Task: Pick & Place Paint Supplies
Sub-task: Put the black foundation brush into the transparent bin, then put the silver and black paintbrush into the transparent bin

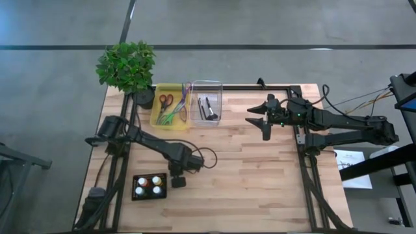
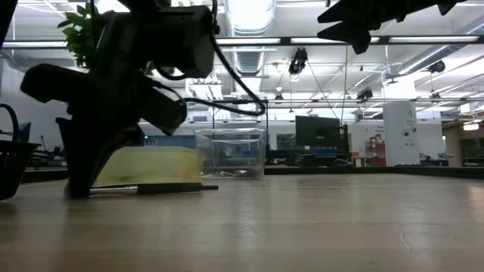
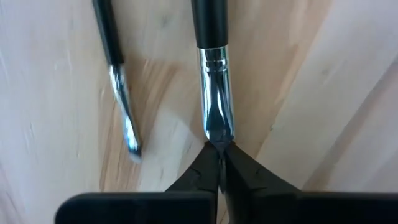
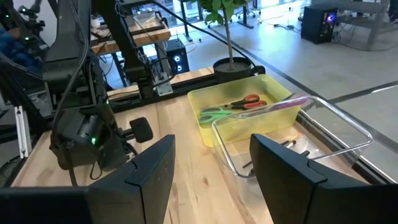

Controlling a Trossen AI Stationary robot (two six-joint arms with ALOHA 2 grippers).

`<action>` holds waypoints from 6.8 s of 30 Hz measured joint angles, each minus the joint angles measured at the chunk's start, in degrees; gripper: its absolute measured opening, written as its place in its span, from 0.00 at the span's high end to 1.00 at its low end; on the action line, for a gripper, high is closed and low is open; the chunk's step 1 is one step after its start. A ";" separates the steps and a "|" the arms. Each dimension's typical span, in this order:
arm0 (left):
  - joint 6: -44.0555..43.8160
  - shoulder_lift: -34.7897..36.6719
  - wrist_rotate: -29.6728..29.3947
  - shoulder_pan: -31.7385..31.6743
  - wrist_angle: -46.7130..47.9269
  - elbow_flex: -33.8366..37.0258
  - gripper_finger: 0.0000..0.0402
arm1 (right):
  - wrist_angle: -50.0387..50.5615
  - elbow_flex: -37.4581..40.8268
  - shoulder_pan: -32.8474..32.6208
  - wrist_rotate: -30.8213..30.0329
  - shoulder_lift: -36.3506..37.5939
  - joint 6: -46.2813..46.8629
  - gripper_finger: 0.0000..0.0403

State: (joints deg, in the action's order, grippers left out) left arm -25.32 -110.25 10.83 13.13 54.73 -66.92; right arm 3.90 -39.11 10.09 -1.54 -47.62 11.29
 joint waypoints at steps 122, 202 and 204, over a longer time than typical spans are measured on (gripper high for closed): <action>2.97 3.18 -12.32 0.63 3.51 -0.15 0.69 | -0.37 2.16 -0.11 0.44 2.75 0.30 0.49; 8.02 17.63 -3.55 -35.89 -38.65 4.60 1.00 | -0.26 2.16 -0.09 0.44 2.60 -0.52 0.49; 7.92 17.63 -3.99 -35.87 -38.64 4.60 1.00 | -0.26 2.16 -0.09 0.44 2.60 -0.50 0.49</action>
State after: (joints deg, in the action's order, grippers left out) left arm -17.41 -92.62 6.84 -22.74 16.09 -62.33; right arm 3.64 -36.95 10.00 -1.10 -45.01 10.79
